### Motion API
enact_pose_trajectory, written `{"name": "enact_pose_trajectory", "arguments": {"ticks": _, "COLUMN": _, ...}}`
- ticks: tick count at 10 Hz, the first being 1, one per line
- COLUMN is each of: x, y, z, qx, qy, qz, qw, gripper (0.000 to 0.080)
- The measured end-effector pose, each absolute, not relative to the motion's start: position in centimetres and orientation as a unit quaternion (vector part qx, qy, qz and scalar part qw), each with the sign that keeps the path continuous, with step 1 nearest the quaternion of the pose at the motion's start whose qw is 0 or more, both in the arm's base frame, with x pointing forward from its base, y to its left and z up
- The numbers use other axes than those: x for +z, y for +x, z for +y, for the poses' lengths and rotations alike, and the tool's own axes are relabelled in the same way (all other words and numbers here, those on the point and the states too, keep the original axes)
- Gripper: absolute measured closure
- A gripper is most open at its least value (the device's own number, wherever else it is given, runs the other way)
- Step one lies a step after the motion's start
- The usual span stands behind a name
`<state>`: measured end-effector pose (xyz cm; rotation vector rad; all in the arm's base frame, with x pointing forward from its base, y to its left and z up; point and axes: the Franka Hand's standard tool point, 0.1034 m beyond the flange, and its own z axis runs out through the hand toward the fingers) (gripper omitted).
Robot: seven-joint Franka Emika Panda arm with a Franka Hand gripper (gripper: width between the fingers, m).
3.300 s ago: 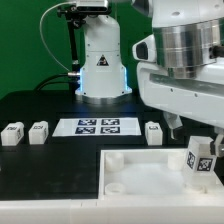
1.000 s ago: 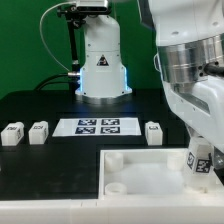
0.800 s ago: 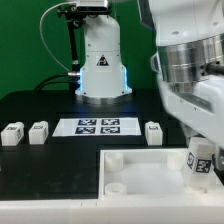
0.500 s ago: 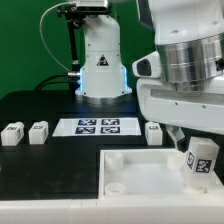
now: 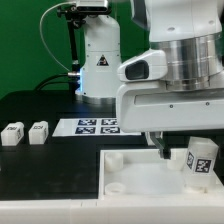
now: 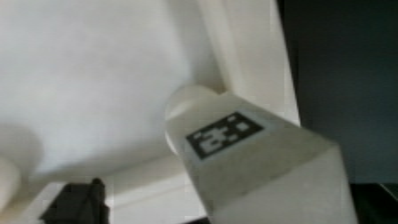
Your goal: Assemble one leg
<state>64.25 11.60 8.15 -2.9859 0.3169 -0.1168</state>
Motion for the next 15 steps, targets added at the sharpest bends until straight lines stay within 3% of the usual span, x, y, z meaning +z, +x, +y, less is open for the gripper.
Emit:
{"name": "enact_pose_trajectory", "arguments": {"ticks": 1, "x": 8.0, "y": 64.2, "z": 11.7, "qx": -0.037, "qy": -0.989, "qz": 0.123, "qw": 0.070, "gripper": 0.0422}}
{"name": "enact_pose_trajectory", "arguments": {"ticks": 2, "x": 8.0, "y": 64.1, "z": 11.6, "qx": -0.036, "qy": -0.988, "qz": 0.129, "qw": 0.071, "gripper": 0.0422}}
{"name": "enact_pose_trajectory", "arguments": {"ticks": 3, "x": 7.9, "y": 64.2, "z": 11.3, "qx": -0.032, "qy": -0.980, "qz": 0.185, "qw": 0.072, "gripper": 0.0502}}
{"name": "enact_pose_trajectory", "arguments": {"ticks": 6, "x": 7.7, "y": 64.2, "z": 11.0, "qx": -0.019, "qy": -0.938, "qz": 0.338, "qw": 0.076, "gripper": 0.0502}}
{"name": "enact_pose_trajectory", "arguments": {"ticks": 8, "x": 7.5, "y": 64.1, "z": 10.6, "qx": 0.007, "qy": -0.851, "qz": 0.516, "qw": 0.098, "gripper": 0.0502}}
{"name": "enact_pose_trajectory", "arguments": {"ticks": 11, "x": 7.5, "y": 64.0, "z": 10.6, "qx": 0.038, "qy": -0.700, "qz": 0.706, "qw": 0.102, "gripper": 0.0502}}
{"name": "enact_pose_trajectory", "arguments": {"ticks": 13, "x": 7.4, "y": 63.9, "z": 10.7, "qx": 0.042, "qy": -0.683, "qz": 0.722, "qw": 0.101, "gripper": 0.0502}}
{"name": "enact_pose_trajectory", "arguments": {"ticks": 14, "x": 7.4, "y": 63.9, "z": 10.7, "qx": 0.041, "qy": -0.689, "qz": 0.716, "qw": 0.101, "gripper": 0.0418}}
{"name": "enact_pose_trajectory", "arguments": {"ticks": 15, "x": 7.4, "y": 63.9, "z": 10.7, "qx": 0.039, "qy": -0.702, "qz": 0.704, "qw": 0.102, "gripper": 0.0418}}
